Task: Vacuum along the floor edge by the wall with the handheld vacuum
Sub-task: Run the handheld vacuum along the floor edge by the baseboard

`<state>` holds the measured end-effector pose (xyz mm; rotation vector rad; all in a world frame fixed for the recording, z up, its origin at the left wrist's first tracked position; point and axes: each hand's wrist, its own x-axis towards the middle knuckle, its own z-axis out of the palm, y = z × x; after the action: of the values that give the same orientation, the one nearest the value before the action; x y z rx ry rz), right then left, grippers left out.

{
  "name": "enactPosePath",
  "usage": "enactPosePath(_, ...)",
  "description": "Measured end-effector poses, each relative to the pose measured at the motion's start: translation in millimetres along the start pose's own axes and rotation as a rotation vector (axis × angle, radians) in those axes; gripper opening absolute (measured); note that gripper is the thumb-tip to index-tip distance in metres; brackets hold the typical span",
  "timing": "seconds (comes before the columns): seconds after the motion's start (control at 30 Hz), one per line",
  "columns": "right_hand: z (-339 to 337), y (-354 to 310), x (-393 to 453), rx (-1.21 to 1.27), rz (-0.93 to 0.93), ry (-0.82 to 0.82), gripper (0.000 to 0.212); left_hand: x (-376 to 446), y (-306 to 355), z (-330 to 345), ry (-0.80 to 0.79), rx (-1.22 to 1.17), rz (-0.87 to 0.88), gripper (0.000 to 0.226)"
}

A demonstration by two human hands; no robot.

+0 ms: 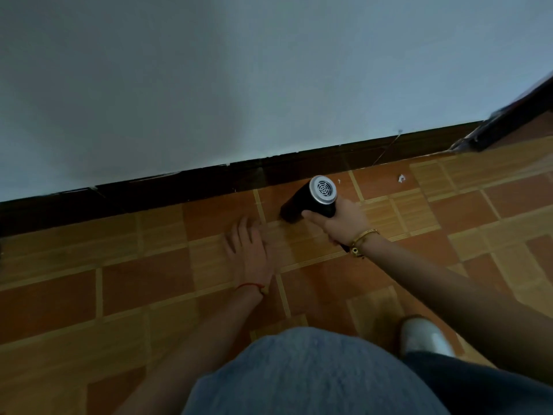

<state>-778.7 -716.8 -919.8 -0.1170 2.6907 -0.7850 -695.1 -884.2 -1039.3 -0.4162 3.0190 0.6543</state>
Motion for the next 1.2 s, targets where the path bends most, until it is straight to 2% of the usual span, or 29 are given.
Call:
enactPosePath(0.1,-13,4,5,-0.063,-0.027,0.016,0.051,4,3,1,0.014,0.005,0.015,0.05)
enactPosePath(0.23,-20,15,12,-0.013,0.004,-0.015,0.046,6,13,7,0.044,0.008,-0.012,0.05)
enactPosePath(0.33,-18,18,19,-0.02,-0.043,-0.044,0.044,8,17,16,0.069,0.018,-0.04,0.048)
enactPosePath(0.53,-18,44,30,-0.07,-0.116,0.087,0.063,8,17,27,0.093,0.114,-0.061,0.051)
enactPosePath(0.7,-24,63,42,-0.012,-0.312,-0.037,0.064,8,18,29,0.14,0.114,-0.054,0.05)
enactPosePath(0.87,-46,87,59,-0.087,-0.286,0.047,0.07,7,23,27,0.162,0.128,-0.065,0.048)
enactPosePath(1.0,-55,94,70,-0.095,-0.337,-0.135,0.072,8,30,25,0.143,0.16,-0.097,0.05)
enactPosePath(1.17,-64,107,73,-0.083,-0.308,0.002,0.07,9,40,20,0.062,0.294,-0.124,0.055)
enactPosePath(1.2,-67,110,75,-0.065,-0.301,-0.014,0.071,9,43,19,0.047,0.318,-0.131,0.056)
